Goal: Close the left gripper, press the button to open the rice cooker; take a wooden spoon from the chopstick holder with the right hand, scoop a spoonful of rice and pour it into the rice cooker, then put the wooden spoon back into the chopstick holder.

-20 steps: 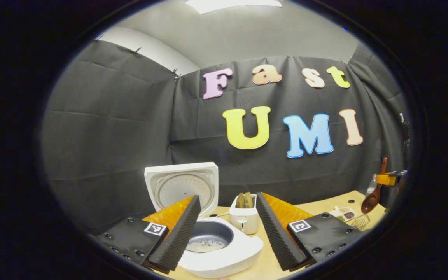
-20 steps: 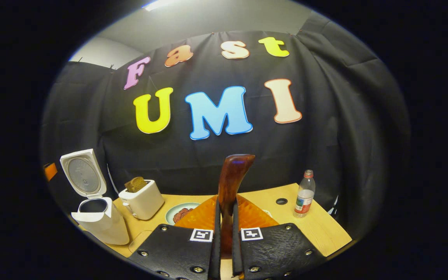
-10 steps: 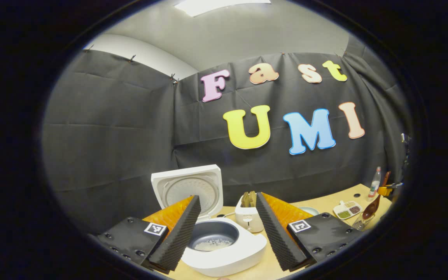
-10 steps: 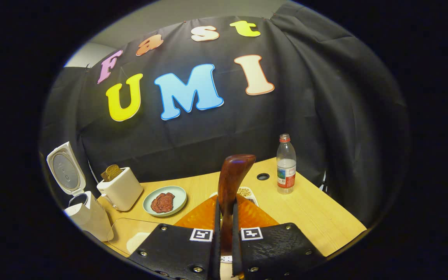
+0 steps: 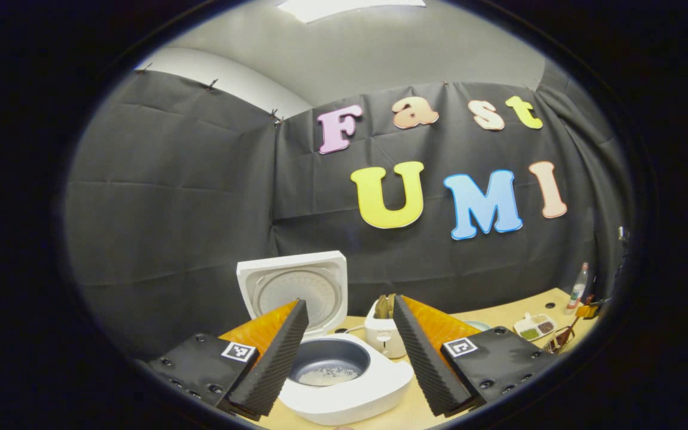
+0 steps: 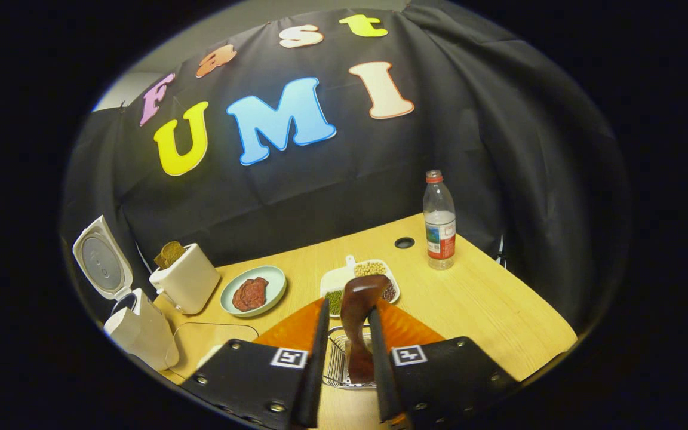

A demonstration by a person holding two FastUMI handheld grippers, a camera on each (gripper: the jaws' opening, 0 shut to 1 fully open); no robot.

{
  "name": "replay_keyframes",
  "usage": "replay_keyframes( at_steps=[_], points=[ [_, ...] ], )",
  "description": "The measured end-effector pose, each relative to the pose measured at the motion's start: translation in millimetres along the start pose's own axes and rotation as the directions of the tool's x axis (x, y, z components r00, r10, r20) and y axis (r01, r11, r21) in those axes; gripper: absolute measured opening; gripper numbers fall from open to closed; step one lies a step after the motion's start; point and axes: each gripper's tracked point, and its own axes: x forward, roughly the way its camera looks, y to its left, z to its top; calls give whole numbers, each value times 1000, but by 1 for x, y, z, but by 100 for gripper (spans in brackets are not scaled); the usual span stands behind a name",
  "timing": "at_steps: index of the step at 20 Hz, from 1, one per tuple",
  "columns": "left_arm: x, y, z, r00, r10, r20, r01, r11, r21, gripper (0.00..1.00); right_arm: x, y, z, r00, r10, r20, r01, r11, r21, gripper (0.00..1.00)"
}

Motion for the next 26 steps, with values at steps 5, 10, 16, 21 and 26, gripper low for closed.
replay_keyframes(
  at_steps=[5, 10, 16, 21, 26],
  points=[
    [19, 13, 9, 1000, 25, 12, -25, 1000, -4, 100, -34, 3, 43, 992, -39, 118, 56, 987, -147, 100],
    [49, 34, 31, 998, 63, 31, -63, 998, 9, 92, -69, 20, 69, 981, -28, 193, 73, 971, -229, 100],
    [105, 72, 56, 992, 124, 29, -125, 992, 22, 98, -96, 24, 85, 968, -48, 248, 105, 969, -222, 100],
    [160, 96, 65, 991, 136, -11, -136, 989, -53, 98, -111, 14, 82, 961, -102, 258, 161, 962, -219, 99],
    [221, 114, 70, 991, 131, -17, -132, 988, -78, 100, -122, 7, 70, 956, -154, 250, 207, 957, -202, 99]
  ],
)
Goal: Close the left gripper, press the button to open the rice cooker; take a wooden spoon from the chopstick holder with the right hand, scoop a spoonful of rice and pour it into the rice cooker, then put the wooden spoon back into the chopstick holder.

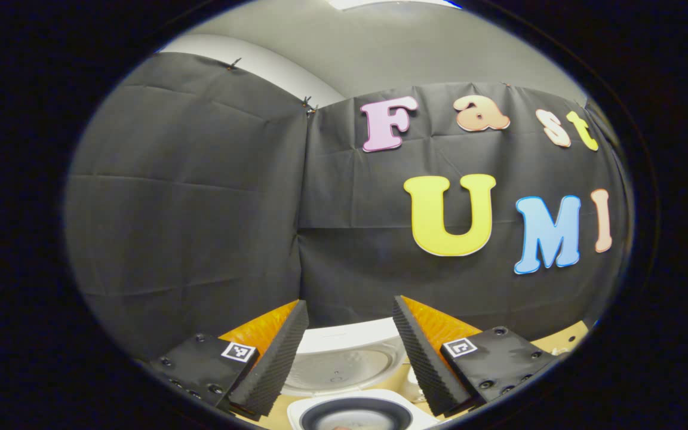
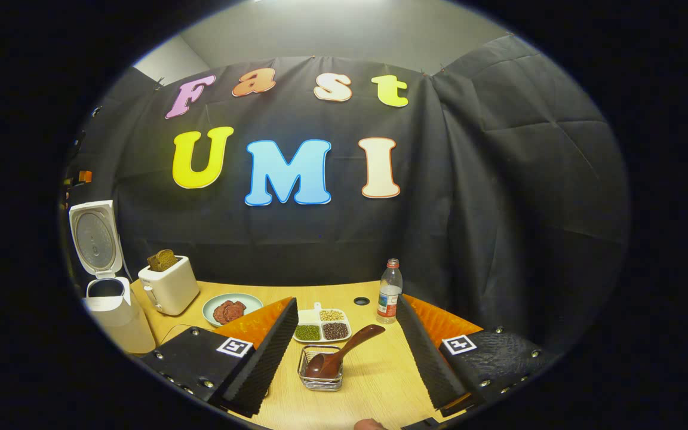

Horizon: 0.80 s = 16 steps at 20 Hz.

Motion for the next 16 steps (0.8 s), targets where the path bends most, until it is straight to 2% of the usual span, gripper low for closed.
replay_keyframes(
  at_steps=[2, 3, 5, 7, 8, 10, 14, 16],
  points=[
    [24, 6, -1, 1000, 11, -5, -11, 1000, 13, 92, -5, 0, -2, 1000, -16, -3, 16, 1000, -2, 100],
    [34, 7, -2, 1000, 13, -11, -13, 1000, 12, 98, -7, 0, -4, 1000, -25, -6, 25, 1000, -2, 100],
    [54, 10, -6, 1000, 10, -20, -10, 1000, 9, 100, -12, 0, -6, 999, -36, -10, 36, 999, -3, 100],
    [70, 16, -17, 999, 16, -42, -15, 1000, 15, 92, -15, 0, -8, 999, -48, -13, 48, 999, -10, 100],
    [78, 16, -23, 998, 21, -55, -20, 1000, 13, 98, -17, 0, -9, 999, -51, -15, 51, 999, -14, 100],
    [90, 19, -37, 994, 16, -106, -17, 1000, -7, 100, -18, 1, -10, 998, -52, -18, 51, 998, -20, 100],
    [92, 17, -72, 975, -11, -222, 0, 999, -51, 98, -18, 7, -8, 999, -30, -14, 30, 998, -49, 100],
    [92, 13, -72, 978, -15, -209, 8, 999, -35, 100, -18, 11, -4, 1000, -12, -6, 12, 998, -66, 100]
  ],
)
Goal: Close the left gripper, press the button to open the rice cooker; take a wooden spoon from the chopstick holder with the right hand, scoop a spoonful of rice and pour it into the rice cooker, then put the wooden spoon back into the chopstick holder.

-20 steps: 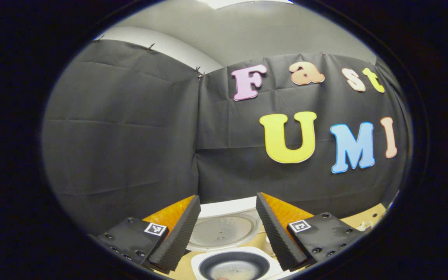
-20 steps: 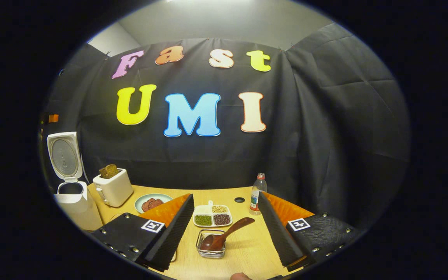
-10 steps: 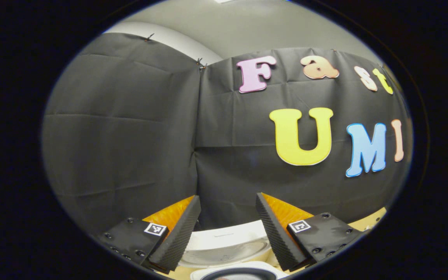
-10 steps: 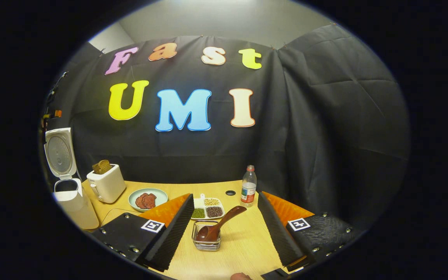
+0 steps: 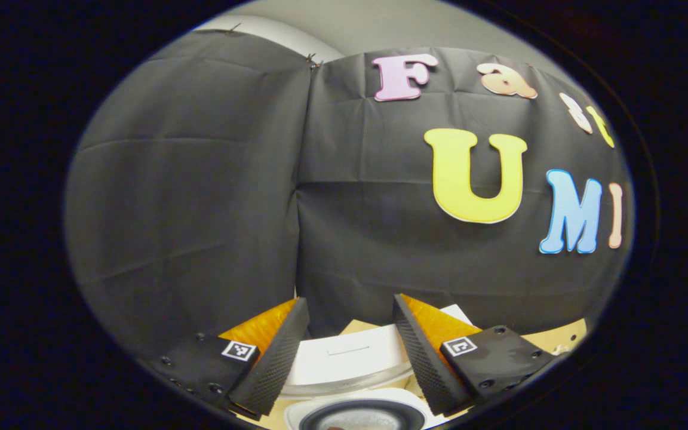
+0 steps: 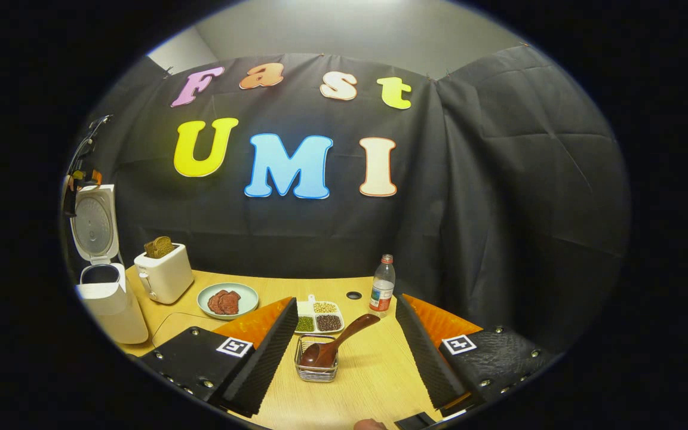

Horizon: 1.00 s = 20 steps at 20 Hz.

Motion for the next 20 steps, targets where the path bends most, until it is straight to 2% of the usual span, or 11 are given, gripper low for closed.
replay_keyframes(
  at_steps=[1, 7, 8, 18, 19, 20],
  points=[
    [-3, -2, 0, 1000, 3, -3, -3, 1000, 6, 92, 0, 2, 2, 1000, 10, 5, -10, 1000, -5, 100],
    [-35, -13, -9, 1000, 15, 21, -15, 1000, 16, 99, 9, 7, 10, 997, 79, 21, -79, 997, -3, 100],
    [-41, -16, -13, 1000, 16, 23, -17, 1000, 15, 94, 11, 7, 8, 996, 87, 19, -87, 996, 1, 100],
    [-116, -47, -67, 1000, -9, -30, 9, 1000, -8, 93, 27, 9, 5, 984, 177, 17, -177, 984, 17, 100],
    [-123, -50, -75, 999, -16, -38, 15, 1000, -13, 95, 28, 9, 6, 983, 185, 18, -185, 983, 14, 100],
    [-130, -53, -83, 999, -21, -46, 21, 1000, -14, 92, 29, 9, 5, 981, 192, 17, -192, 981, 11, 100]
  ],
)
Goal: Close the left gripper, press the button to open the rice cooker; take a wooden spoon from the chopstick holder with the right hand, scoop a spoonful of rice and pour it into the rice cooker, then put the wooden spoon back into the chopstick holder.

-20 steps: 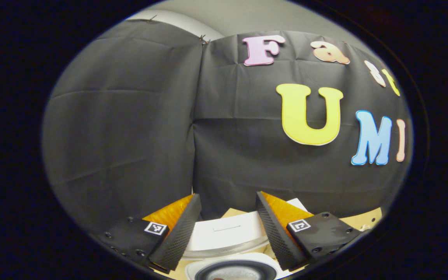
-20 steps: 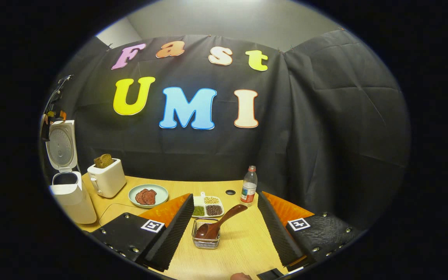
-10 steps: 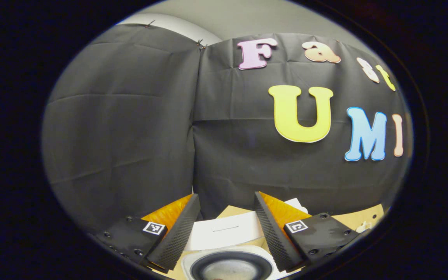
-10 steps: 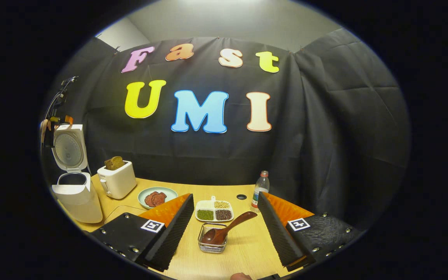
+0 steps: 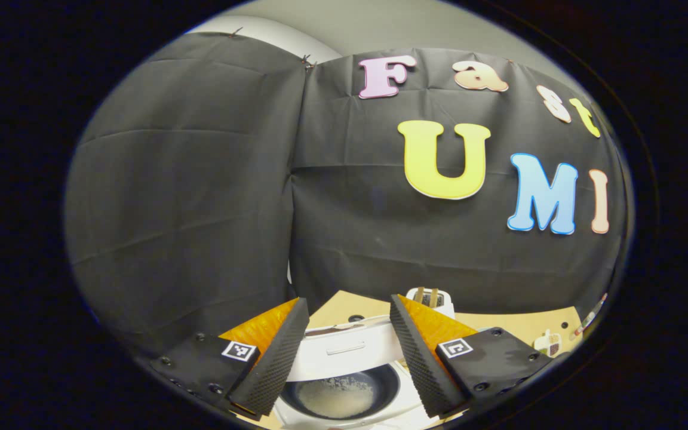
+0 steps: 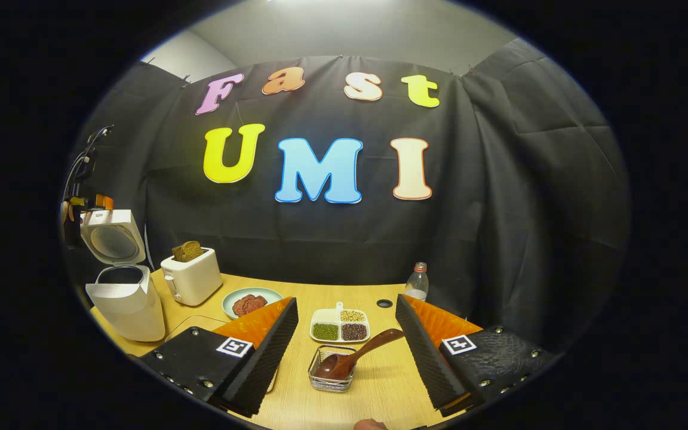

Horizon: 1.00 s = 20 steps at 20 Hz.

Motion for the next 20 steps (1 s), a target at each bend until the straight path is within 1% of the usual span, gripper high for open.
replay_keyframes(
  at_steps=[5, 8, 9, 10, 11, 13, 14, 15, 16, 17, 18, 19, 20],
  points=[
    [-24, -12, -45, 999, -16, -50, 15, 1000, -10, 92, 0, 3, -4, 999, 34, -5, -34, 999, -7, 100],
    [-34, -19, -69, 996, -24, -80, 23, 1000, -15, 92, -1, 2, -9, 999, 41, -16, -41, 999, -5, 100],
    [-36, -20, -77, 995, -28, -93, 26, 999, -19, 95, -3, 2, -10, 999, 42, -19, -42, 999, -2, 100],
    [-39, -21, -84, 994, -31, -103, 29, 999, -22, 92, -4, 2, -12, 999, 42, -22, -42, 999, 1, 100],
    [-41, -23, -90, 993, -34, -112, 31, 999, -23, 95, -4, 1, -13, 999, 42, -24, -42, 999, 3, 100],
    [-42, -33, -96, 992, -41, -123, 39, 999, -14, 95, -6, 3, -14, 999, 46, -26, -46, 999, 6, 100],
    [-42, -35, -101, 991, -43, -128, 42, 999, -10, 99, -7, 3, -15, 999, 47, -26, -47, 999, 7, 100],
    [-41, -38, -108, 990, -44, -137, 43, 999, -8, 99, -7, 3, -14, 999, 46, -25, -46, 999, 10, 100],
    [-43, -39, -115, 988, -44, -148, 44, 999, -4, 95, -8, 4, -14, 999, 46, -24, -46, 999, 13, 100],
    [-43, -39, -123, 986, -45, -160, 46, 999, 0, 95, -7, 5, -14, 999, 48, -25, -48, 999, 15, 100],
    [-42, -41, -132, 984, -46, -174, 47, 999, 3, 99, -8, 7, -16, 998, 50, -25, -50, 999, 13, 100],
    [-42, -43, -140, 981, -49, -186, 51, 999, 4, 95, -7, 10, -16, 998, 53, -26, -53, 999, 10, 100],
    [-41, -45, -147, 979, -53, -197, 55, 998, 5, 95, -8, 11, -16, 998, 58, -27, -58, 998, 8, 100]
  ],
)
